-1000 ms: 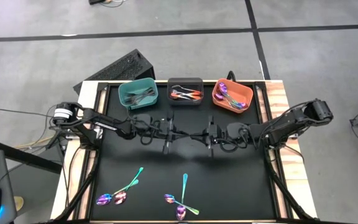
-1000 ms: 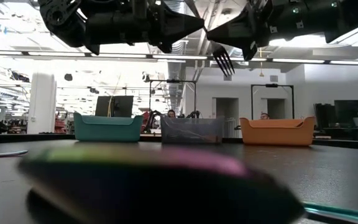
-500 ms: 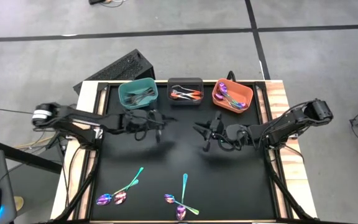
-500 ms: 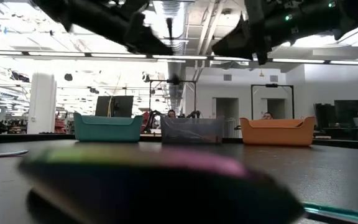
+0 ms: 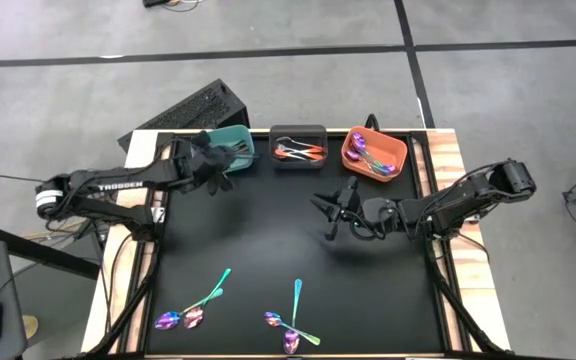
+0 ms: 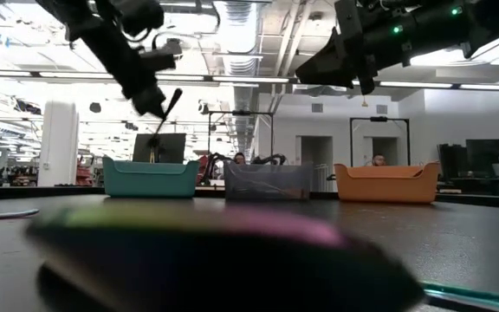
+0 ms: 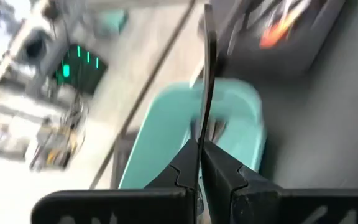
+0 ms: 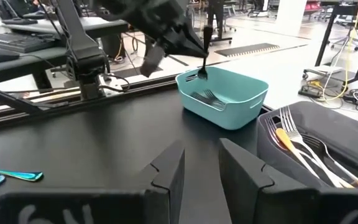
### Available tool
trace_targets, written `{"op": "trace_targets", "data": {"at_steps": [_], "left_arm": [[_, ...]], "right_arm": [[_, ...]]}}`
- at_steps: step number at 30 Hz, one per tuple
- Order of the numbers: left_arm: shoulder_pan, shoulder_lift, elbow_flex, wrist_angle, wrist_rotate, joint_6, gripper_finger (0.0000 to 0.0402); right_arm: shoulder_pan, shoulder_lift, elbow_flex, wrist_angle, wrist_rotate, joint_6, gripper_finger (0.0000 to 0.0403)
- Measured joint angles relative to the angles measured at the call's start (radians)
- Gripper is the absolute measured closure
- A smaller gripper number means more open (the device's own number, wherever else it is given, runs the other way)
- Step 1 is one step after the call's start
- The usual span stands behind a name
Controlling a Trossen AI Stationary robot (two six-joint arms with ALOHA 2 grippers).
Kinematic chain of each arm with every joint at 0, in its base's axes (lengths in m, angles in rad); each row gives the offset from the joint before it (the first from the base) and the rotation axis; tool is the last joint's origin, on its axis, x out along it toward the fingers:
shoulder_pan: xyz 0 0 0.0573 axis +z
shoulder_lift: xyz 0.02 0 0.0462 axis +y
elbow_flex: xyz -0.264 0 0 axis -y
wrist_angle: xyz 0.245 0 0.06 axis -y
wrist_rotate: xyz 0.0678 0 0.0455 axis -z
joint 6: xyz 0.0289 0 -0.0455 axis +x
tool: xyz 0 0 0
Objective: Sort silverware by color (type)
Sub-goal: Put the black fork into the green bin
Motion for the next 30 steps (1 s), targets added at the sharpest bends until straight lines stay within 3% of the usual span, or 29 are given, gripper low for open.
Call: {"op": "trace_targets", "data": {"at_steps": [6, 10, 15, 23, 30], "left_arm": [[0.116, 0.107, 0.129, -0.236, 0.000, -0.024, 0.0401], [0.158, 0.201, 0.208, -0.291, 0.001, 0.012, 0.0401], [0.174, 0.319, 0.293, -0.370, -0.005, 0.047, 0.0401], [0.173, 0.436, 0.402, -0.529, -0.107, 0.024, 0.0401], [0.169, 0.429, 0.412, -0.585, -0.120, 0.005, 0.0350]], "right_arm": [[-0.006, 0.000, 0.000, 0.011, -0.003, 0.000, 0.0285], [-0.006, 0.000, 0.000, 0.011, -0.003, 0.001, 0.0285], [0.004, 0.000, 0.000, -0.015, -0.003, 0.016, 0.0285], [0.008, 0.000, 0.000, -0.067, -0.003, 0.054, 0.0284], [0.008, 0.000, 0.000, -0.087, -0.003, 0.079, 0.0284]]}}
